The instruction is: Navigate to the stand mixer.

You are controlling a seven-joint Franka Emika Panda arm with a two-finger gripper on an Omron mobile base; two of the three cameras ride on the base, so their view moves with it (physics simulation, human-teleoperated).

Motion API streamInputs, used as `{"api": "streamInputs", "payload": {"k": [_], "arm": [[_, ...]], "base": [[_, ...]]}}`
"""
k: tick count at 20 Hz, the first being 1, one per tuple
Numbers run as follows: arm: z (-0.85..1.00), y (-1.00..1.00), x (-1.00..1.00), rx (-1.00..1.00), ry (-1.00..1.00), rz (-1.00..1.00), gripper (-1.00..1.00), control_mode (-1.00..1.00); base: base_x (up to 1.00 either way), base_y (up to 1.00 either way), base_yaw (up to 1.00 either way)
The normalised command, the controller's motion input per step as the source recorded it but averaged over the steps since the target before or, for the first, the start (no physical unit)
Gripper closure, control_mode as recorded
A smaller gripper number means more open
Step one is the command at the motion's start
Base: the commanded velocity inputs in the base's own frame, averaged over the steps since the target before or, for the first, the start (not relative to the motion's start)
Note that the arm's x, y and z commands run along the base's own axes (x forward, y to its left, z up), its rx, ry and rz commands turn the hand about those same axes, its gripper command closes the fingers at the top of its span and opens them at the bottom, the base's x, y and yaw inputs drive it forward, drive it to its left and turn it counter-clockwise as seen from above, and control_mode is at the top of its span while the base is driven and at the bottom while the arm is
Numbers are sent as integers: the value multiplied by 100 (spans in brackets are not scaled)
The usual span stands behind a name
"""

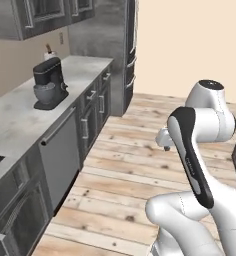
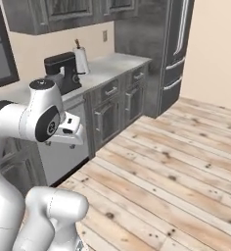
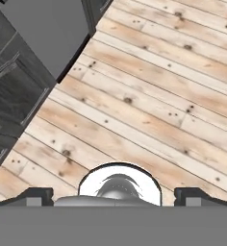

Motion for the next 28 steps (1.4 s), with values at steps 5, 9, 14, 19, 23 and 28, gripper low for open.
{"api": "streamInputs", "payload": {"k": [5, 9, 14, 19, 23, 28], "arm": [[0, 0, 0, 0, 0, 0, -100, 100], [0, 0, 0, 0, 0, 0, -100, 100], [0, 0, 0, 0, 0, 0, -100, 100], [0, 0, 0, 0, 0, 0, -100, 100], [0, 0, 0, 0, 0, 0, -100, 100], [0, 0, 0, 0, 0, 0, -100, 100]], "base": [[100, 0, 33], [100, 0, 34], [100, 0, 37], [100, -16, 43], [100, -35, 49], [77, -50, 50]]}}
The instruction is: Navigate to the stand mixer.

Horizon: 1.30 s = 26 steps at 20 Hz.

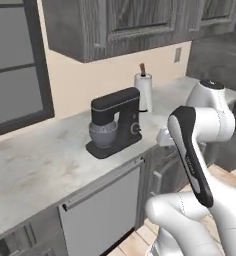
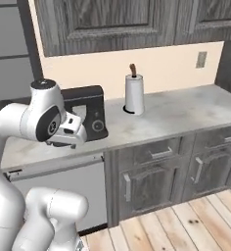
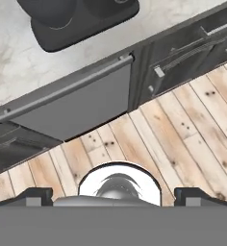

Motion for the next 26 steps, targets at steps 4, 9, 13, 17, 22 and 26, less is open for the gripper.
{"api": "streamInputs", "payload": {"k": [4, 9, 13, 17, 22, 26], "arm": [[0, 0, 0, 0, 0, 0, -100, 100], [0, 0, 0, 0, 0, 0, -100, 100], [0, 0, 0, 0, 0, 0, -100, 100], [0, 0, 0, 0, 0, 0, -100, 100], [0, 0, 0, 0, 0, 0, -100, 100], [0, 0, 0, 0, 0, 0, -100, 100]], "base": [[55, -41, 53], [32, -30, 53], [30, -31, 53], [31, -47, 45], [29, -76, 24], [38, -63, 10]]}}
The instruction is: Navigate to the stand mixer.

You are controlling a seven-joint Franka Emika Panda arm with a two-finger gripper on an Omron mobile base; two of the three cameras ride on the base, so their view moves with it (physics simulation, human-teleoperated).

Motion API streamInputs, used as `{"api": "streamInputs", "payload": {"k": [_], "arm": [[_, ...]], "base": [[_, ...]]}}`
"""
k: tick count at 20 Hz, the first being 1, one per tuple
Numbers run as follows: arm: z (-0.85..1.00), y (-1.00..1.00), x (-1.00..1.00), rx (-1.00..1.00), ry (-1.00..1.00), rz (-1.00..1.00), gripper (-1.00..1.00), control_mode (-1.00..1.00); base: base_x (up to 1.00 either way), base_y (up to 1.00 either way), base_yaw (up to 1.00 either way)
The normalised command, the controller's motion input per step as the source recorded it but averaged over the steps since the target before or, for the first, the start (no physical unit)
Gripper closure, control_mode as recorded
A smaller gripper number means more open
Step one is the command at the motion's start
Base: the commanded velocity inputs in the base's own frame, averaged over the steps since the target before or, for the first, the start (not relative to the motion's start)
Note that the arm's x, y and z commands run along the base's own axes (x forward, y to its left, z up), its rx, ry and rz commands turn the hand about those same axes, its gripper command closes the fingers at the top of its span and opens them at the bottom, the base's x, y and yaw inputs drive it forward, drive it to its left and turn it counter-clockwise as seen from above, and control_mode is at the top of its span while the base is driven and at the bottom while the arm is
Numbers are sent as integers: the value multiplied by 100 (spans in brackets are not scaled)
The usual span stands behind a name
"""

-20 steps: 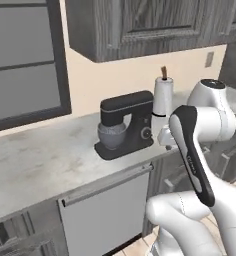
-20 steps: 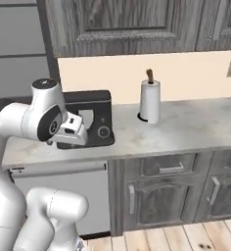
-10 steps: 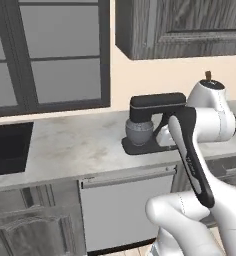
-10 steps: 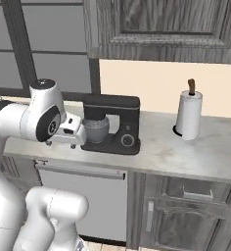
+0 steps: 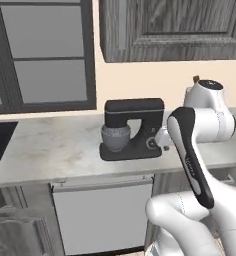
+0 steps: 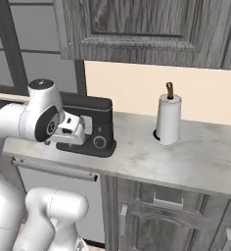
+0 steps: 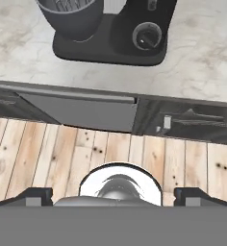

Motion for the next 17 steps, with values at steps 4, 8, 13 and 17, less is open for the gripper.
{"api": "streamInputs", "payload": {"k": [4, 8, 13, 17], "arm": [[0, 0, 0, 0, 0, 0, -100, 100], [0, 0, 0, 0, 0, 0, -100, 100], [0, 0, 0, 0, 0, 0, -100, 100], [0, 0, 0, 0, 0, 0, -100, 100]], "base": [[63, -6, 1], [68, 0, 0], [38, 0, 0], [0, 0, 0]]}}
